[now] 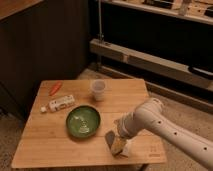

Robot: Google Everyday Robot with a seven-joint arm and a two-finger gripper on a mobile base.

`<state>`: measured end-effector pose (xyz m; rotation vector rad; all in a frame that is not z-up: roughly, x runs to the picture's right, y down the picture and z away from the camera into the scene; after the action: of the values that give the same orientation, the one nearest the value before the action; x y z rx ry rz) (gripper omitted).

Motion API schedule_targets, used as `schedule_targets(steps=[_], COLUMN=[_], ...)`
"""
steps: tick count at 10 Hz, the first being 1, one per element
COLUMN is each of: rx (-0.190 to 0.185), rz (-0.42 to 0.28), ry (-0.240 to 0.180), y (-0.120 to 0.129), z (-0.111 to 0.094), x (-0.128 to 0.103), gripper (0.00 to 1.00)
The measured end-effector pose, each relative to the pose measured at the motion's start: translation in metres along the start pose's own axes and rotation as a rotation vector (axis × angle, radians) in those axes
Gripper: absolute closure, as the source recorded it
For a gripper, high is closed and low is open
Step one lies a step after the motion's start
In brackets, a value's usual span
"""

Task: Place the eraser on the white sponge

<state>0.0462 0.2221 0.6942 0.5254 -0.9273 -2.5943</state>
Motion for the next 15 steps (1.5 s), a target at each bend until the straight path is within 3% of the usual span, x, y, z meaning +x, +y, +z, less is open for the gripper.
schedule_targets(steps=[15], rx=[0.002], rz=[0.000], ry=[0.000], y=[-0.0010], z=[0.0049], x=[0.0039], gripper=[0.20])
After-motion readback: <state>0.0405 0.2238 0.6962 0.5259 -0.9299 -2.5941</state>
